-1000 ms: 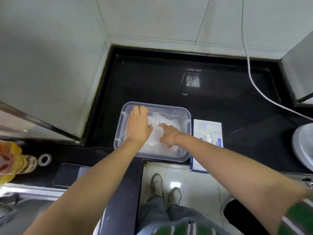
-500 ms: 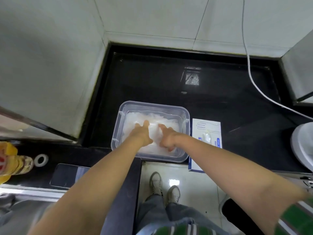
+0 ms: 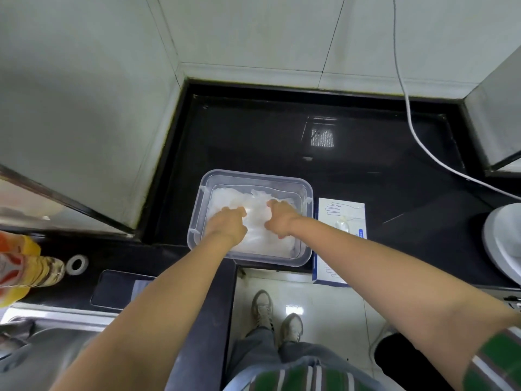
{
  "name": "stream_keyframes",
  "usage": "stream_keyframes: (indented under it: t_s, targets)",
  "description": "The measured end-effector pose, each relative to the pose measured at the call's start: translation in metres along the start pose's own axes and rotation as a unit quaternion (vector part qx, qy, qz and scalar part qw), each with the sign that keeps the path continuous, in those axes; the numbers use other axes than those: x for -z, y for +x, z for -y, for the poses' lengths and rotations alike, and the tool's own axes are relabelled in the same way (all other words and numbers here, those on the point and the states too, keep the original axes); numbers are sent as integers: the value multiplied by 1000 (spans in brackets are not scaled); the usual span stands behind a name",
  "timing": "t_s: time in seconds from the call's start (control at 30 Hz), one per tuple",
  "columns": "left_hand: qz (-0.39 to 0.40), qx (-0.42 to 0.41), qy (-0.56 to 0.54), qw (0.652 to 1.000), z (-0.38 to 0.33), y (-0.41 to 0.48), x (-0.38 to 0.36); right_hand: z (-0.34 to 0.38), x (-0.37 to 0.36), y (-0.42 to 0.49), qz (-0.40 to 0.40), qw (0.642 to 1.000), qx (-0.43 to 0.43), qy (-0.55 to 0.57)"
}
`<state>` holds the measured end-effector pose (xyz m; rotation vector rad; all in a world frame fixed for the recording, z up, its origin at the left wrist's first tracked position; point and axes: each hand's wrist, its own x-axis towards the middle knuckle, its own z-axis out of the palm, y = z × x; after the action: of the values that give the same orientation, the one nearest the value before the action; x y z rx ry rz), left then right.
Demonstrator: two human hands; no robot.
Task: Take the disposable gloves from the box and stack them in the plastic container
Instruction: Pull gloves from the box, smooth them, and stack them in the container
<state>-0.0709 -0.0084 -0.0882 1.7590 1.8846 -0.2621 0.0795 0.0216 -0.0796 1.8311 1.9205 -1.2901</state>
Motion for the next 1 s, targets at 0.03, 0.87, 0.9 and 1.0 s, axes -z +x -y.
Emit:
stream_keyframes:
  t_s: [0.03,0.87,0.9,1.0]
  targets:
    - [-18,4,9,1000,-6,-4,4,2,4,-3,-43,999,23,21]
    - [-125,-66,-81,987,-125,-57,16,-126,23,-61,-154,980,-105,-72]
    - [-105,-55,-90,989,-122,-54,14,-126,23,-61,-149,980,-108,-72]
    - [-17,-26,-109,994,-111,-49,6,-127,25,-61,-136,981,-109,-88]
